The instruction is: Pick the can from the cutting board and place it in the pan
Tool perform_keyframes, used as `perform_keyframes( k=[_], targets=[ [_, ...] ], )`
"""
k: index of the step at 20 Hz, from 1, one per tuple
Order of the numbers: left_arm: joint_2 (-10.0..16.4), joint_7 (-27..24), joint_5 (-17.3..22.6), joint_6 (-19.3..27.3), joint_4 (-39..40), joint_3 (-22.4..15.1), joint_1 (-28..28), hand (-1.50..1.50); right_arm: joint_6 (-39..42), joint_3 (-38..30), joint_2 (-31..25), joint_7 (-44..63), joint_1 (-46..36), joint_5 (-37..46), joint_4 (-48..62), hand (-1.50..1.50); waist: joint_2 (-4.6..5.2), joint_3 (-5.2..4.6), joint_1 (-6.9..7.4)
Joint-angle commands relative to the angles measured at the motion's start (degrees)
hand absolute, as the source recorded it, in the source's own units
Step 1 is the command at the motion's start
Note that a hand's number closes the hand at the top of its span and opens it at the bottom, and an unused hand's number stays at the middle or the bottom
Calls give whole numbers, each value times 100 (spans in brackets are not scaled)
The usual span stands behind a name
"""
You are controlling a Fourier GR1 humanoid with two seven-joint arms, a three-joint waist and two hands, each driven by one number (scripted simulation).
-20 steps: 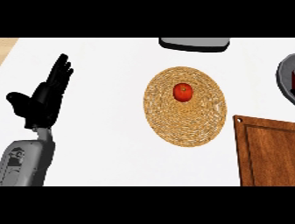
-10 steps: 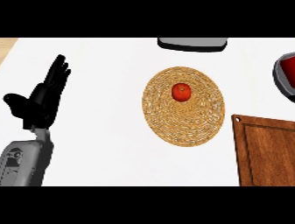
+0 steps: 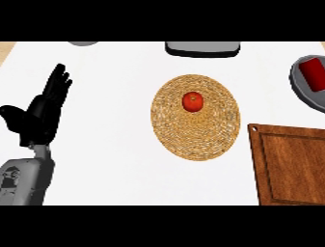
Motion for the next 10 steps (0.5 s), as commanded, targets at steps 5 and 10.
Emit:
perform_keyframes(
  k=[5,10],
  targets=[
    [-56,-110,-21,29,-33,-6,230,0,1845,-155,-619,-950,872,-383,17,-150,-87,-20,-187],
    [-38,-38,-64,84,-35,17,235,0,2125,-100,-841,-1041,1308,-528,-140,-150,-104,-25,-215]
  ],
)
